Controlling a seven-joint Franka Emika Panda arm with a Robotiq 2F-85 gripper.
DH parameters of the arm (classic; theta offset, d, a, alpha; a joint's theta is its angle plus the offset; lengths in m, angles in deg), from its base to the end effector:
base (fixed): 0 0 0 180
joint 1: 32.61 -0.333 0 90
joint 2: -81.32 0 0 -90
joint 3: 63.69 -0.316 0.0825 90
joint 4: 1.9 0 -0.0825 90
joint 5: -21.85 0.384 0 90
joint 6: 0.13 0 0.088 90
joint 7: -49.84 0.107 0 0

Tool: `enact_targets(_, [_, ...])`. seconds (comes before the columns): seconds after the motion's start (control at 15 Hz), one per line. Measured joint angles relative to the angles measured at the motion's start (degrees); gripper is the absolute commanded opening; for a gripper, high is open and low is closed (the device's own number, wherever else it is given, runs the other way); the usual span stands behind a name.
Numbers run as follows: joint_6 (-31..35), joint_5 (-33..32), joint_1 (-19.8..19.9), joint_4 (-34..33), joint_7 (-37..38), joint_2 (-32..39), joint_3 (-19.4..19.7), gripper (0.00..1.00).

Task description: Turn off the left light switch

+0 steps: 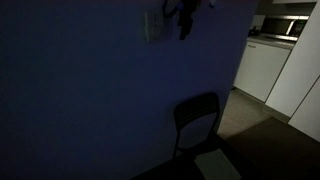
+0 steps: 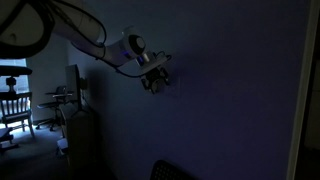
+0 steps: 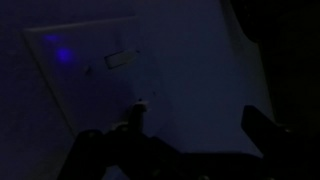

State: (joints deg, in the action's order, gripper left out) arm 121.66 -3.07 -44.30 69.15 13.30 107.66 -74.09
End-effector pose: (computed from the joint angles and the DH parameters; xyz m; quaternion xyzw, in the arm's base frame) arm 0.6937 0.2272 0.5576 0.8119 0.5182 0.1880 0.1922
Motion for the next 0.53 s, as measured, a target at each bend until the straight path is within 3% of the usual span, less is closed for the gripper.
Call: enact_targets(0.53, [-3.4,3.2,-0.1,-3.1,0.2,1.7,0.3,1.0])
